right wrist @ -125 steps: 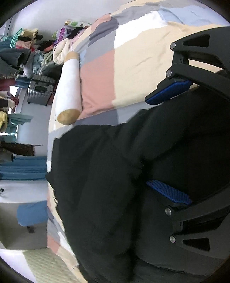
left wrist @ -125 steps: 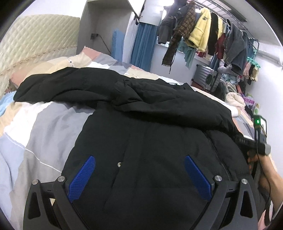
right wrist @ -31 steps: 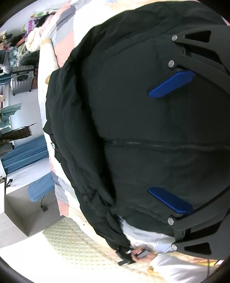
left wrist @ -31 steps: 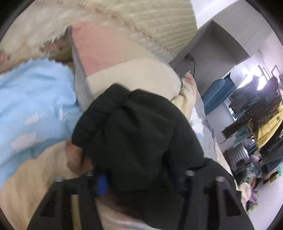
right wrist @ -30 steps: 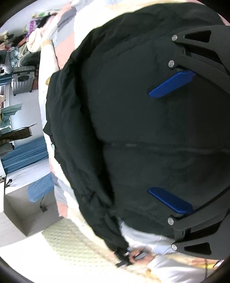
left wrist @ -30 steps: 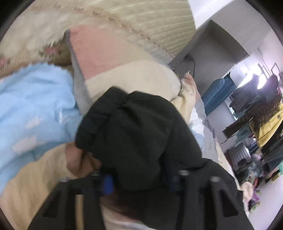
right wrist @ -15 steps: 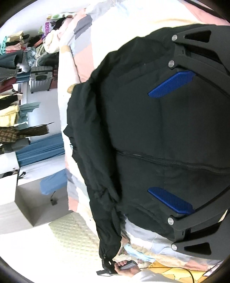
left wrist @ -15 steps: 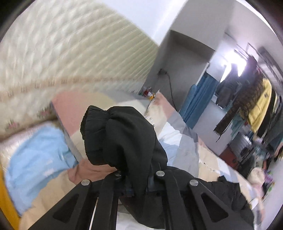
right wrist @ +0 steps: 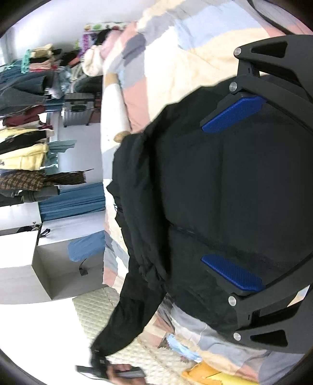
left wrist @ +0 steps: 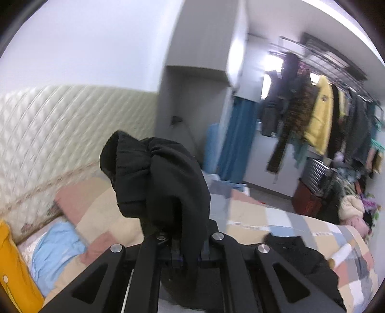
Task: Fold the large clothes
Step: 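Close the left tool on the sleeve cuff and lift it up, then fold the held sleeve across the jacket body with the left tool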
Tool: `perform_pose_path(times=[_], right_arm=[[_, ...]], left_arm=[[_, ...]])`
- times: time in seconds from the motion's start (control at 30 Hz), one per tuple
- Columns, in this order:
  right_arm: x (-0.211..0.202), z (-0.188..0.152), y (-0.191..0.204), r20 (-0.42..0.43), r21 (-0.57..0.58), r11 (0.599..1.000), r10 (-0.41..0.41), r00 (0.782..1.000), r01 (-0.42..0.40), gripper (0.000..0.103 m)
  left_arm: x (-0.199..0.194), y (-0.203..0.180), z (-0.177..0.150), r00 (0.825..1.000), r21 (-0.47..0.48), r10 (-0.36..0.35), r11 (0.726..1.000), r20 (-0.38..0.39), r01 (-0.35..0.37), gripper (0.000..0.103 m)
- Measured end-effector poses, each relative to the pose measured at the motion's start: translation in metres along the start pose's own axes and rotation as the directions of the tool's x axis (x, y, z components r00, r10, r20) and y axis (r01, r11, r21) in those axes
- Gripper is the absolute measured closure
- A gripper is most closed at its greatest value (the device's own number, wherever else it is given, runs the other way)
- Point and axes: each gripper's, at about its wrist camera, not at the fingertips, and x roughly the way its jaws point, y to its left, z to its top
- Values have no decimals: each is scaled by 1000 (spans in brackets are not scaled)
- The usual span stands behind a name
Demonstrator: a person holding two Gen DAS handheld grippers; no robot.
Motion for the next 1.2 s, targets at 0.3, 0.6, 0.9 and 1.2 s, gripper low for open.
perform_pose_path(times=[0.3,0.6,0.9,1.2], right_arm=[[-21,-2,-23,48,-10,1000,18,999,-17,2],[-26,-5,-58,65,101,992,74,995,-81,2],[-23,-9,-80,60,138,987,76,995,-83,2],[-1,-11,-93,33,182,981,67,997,-72,2]], left_arm=[[-26,-166,-13,983,152,-181,972,-12,181,97],[-23,-306,-84,929,202,-356,907,-102,370,97],[4,-403,-196,916,339,-373,851,-148,401,97],[62,-438,-312,896,365,-347,825,-277,432,97]])
